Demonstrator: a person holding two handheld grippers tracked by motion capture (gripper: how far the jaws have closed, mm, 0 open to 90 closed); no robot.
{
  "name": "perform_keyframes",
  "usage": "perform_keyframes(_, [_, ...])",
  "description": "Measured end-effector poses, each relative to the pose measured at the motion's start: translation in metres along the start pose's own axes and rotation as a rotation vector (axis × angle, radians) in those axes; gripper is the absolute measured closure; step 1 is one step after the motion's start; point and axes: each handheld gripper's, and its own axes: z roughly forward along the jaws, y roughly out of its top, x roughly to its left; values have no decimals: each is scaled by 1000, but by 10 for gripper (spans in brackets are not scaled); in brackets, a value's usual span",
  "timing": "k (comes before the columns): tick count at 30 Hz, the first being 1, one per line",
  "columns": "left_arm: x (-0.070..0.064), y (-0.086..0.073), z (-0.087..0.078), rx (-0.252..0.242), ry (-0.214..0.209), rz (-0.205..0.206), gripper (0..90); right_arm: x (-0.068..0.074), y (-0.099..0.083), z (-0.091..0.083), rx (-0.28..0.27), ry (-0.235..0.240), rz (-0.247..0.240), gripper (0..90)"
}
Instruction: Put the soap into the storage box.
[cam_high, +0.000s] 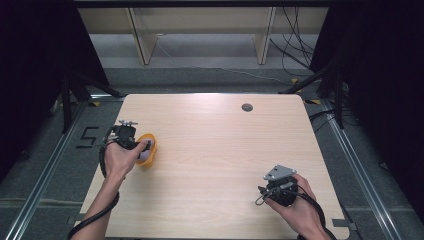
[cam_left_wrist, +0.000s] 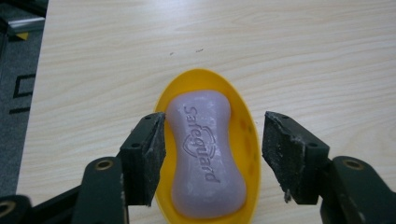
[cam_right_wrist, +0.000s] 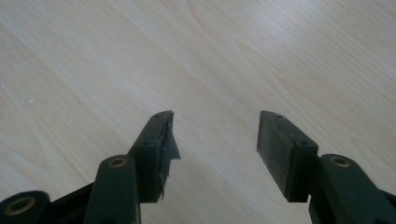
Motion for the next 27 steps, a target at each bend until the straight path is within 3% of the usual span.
perform_keyframes(9, [-6,-15,-26,-71,-41,39,372,0,0,0,2,-1,-1,464])
perform_keyframes(12, [-6,-23,-33,-72,-58,64,371,0,0,0,0,0,0,464])
perform_keyframes(18, [-5,-40,-43,-104,-53,101,371,1,0,-1,2,-3,6,464])
perform_keyframes(23, [1,-59,-45,-119,-83,94,372,0,0,0,1,-1,-4,464])
perform_keyframes(27, [2,-79,-42,-149,-96,64,375,1,0,0,-1,-3,1,464])
